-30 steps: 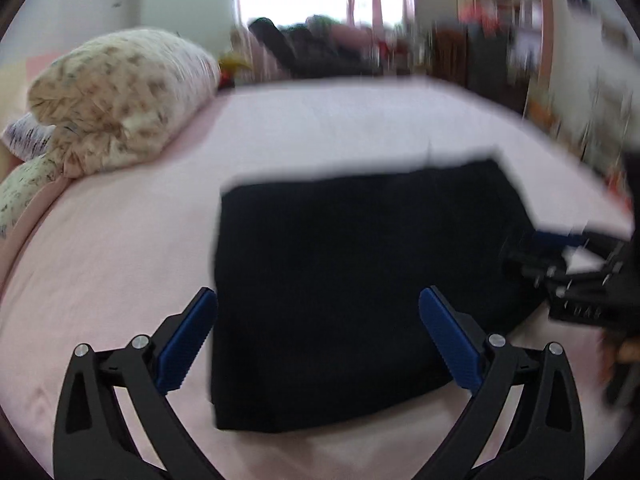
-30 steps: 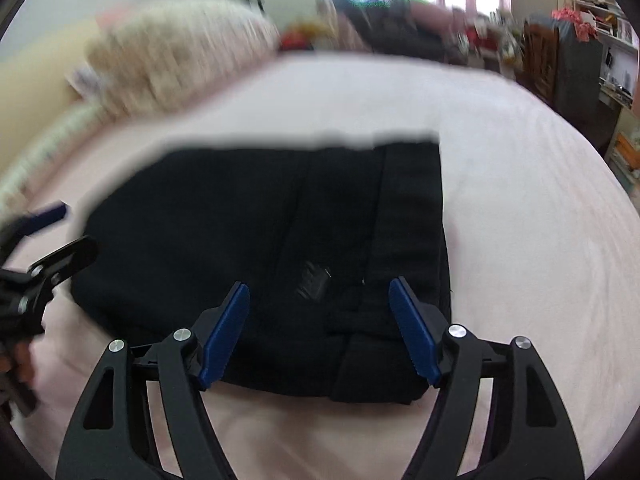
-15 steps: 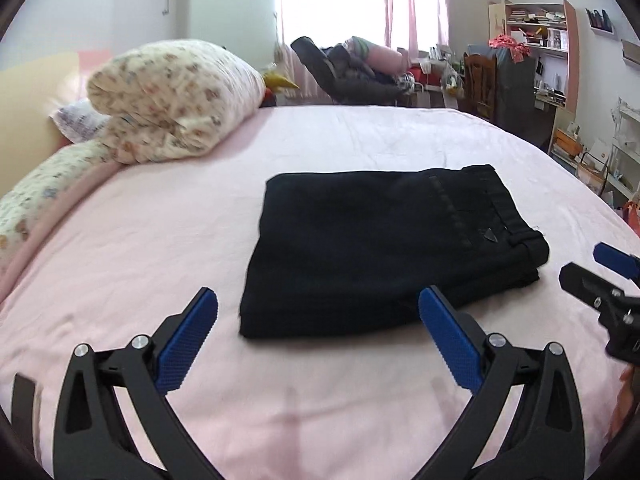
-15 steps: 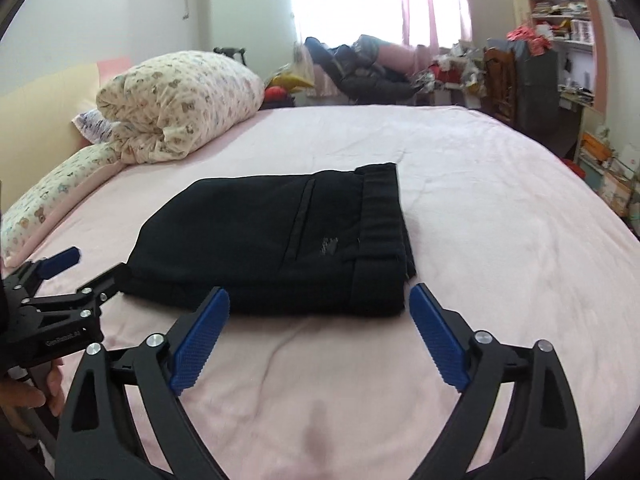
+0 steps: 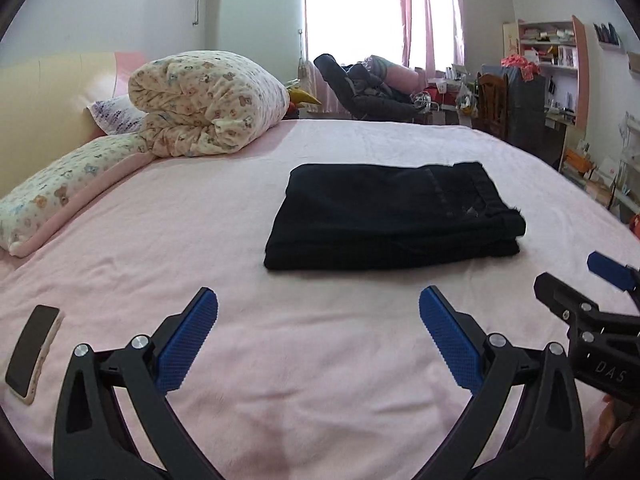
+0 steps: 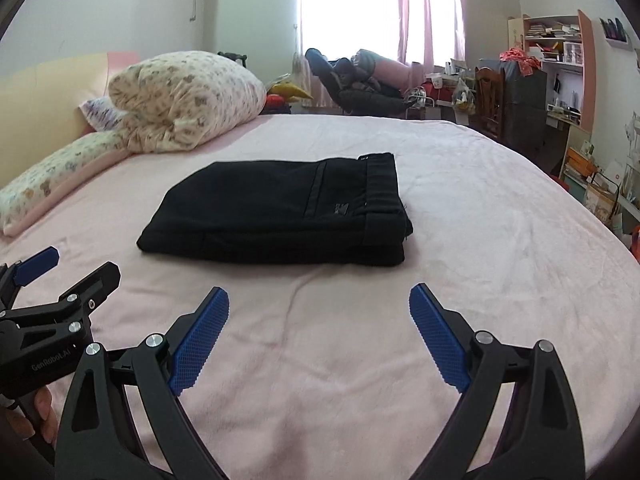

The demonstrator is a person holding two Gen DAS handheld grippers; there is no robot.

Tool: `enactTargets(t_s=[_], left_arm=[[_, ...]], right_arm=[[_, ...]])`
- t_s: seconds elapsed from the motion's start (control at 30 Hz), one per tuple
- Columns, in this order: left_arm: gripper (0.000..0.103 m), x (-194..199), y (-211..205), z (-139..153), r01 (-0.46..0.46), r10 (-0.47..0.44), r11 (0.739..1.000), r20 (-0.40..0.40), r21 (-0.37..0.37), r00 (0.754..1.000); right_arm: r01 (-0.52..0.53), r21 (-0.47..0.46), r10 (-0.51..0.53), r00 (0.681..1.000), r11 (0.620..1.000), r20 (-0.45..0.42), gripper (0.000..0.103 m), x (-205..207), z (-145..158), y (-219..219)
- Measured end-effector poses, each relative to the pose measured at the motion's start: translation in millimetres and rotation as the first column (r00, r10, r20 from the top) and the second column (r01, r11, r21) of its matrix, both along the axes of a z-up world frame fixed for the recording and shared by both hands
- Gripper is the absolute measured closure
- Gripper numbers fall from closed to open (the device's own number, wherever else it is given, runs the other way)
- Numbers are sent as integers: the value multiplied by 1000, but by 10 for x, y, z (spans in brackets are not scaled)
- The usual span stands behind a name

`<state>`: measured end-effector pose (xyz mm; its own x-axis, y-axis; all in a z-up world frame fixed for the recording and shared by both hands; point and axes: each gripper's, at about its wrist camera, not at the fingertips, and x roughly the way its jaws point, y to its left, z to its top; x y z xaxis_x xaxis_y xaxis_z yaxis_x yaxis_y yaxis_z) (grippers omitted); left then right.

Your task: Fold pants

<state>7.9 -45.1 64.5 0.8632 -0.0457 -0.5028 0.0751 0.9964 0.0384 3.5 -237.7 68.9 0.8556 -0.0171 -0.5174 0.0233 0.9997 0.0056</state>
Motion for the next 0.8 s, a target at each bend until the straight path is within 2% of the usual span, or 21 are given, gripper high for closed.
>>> enactTargets(t_s=[0.13,0.27,0.4,0.63,0.8], left_arm=[[2,-57,14,-54,9,-9,1000,-5,10,1000],[2,-106,40,-94,14,-14,1000,-21,-23,1000],[2,-166,74,-102,8,-8,999,-4,-43,1000],[2,-164,25,-106,-11,11,1000,29,23,1000],[2,-141,-8,-144,-18,17,999,19,47,1000]], right_arm=[[3,-1,-3,1000,1000,-6,9,-55,-56,11],[6,-9,-6,1000,1000,-4,9,-87,-87,19],[3,-26,-3,1000,1000,4,9,-128,-123,70],[0,-43,0,1000,999,-4,9,-133,-193,103],[-5,-46,5,1000,999,-14,9,-124,-227,132]])
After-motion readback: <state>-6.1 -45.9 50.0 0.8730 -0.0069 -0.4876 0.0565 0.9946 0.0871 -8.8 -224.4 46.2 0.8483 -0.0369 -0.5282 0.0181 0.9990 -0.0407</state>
